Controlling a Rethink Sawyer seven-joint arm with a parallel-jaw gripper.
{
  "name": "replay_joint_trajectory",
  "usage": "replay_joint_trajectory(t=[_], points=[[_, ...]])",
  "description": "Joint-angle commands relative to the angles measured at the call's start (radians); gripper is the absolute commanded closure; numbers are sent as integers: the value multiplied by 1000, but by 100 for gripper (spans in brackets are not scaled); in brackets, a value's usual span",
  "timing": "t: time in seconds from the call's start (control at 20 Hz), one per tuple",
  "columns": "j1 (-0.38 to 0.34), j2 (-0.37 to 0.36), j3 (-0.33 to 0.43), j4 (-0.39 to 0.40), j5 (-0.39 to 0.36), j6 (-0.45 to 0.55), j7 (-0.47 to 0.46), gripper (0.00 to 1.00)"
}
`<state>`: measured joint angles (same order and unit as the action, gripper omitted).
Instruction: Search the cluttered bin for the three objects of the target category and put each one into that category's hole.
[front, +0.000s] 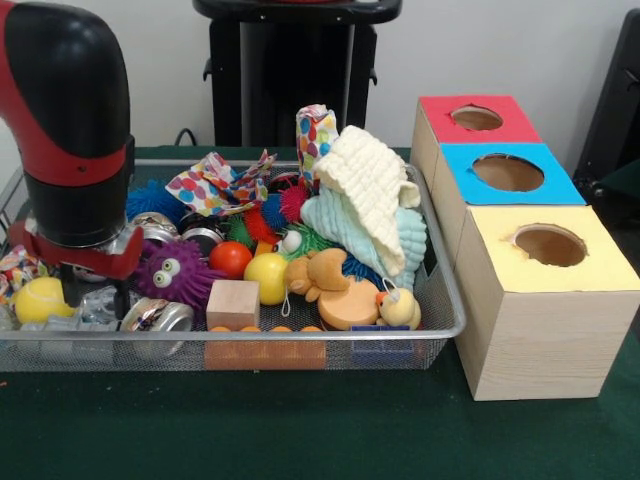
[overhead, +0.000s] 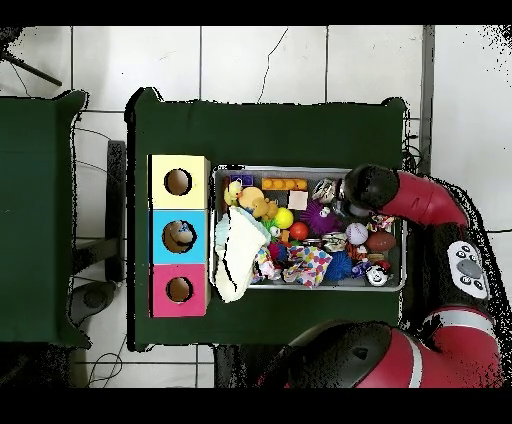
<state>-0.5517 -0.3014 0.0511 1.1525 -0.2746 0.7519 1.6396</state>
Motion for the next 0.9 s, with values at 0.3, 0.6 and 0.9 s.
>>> replay_joint_trajectory(t=[0.3, 0.6, 0.9], points=[[-2, -12, 46, 177, -30, -55, 11, 0], [31, -16, 21, 102, -53, 72, -41, 0], [31, 6, 34, 47, -58, 88, -76, 0]])
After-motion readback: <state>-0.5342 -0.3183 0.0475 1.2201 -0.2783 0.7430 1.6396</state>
